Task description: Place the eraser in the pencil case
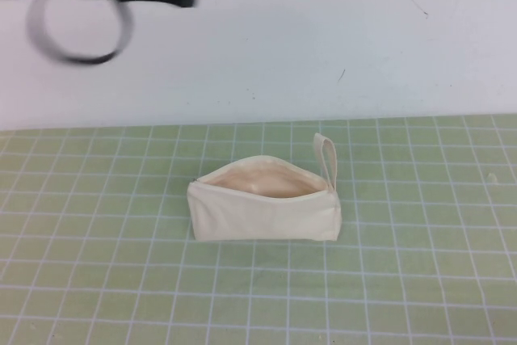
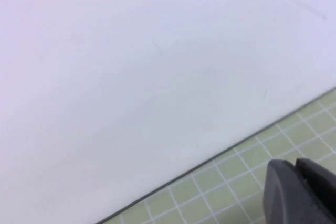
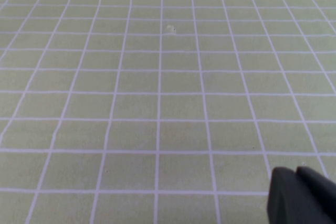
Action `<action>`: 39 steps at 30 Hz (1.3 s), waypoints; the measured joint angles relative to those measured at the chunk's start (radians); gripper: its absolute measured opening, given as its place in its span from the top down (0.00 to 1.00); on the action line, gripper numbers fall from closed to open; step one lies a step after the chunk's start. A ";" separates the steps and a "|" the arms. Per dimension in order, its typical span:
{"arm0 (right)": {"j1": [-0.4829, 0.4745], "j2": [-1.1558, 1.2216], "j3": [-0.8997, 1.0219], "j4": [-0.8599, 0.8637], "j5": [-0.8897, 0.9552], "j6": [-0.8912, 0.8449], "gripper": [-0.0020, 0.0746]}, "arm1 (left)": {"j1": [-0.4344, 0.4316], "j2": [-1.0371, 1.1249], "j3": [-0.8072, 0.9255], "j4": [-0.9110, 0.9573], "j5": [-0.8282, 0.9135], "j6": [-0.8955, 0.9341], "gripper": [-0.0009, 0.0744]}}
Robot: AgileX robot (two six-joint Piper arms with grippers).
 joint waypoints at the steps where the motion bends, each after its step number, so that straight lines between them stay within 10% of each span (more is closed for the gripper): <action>1: 0.000 0.000 0.000 0.000 0.000 0.000 0.98 | 0.000 -0.041 0.038 0.008 -0.016 -0.008 0.99; 16: 0.000 0.000 0.000 0.000 0.000 0.000 0.98 | 0.000 -0.475 0.859 0.171 -0.325 -0.303 0.99; 39: 0.000 0.000 0.000 0.000 0.000 0.000 0.98 | 0.053 -0.599 1.047 0.144 -0.398 -0.334 0.99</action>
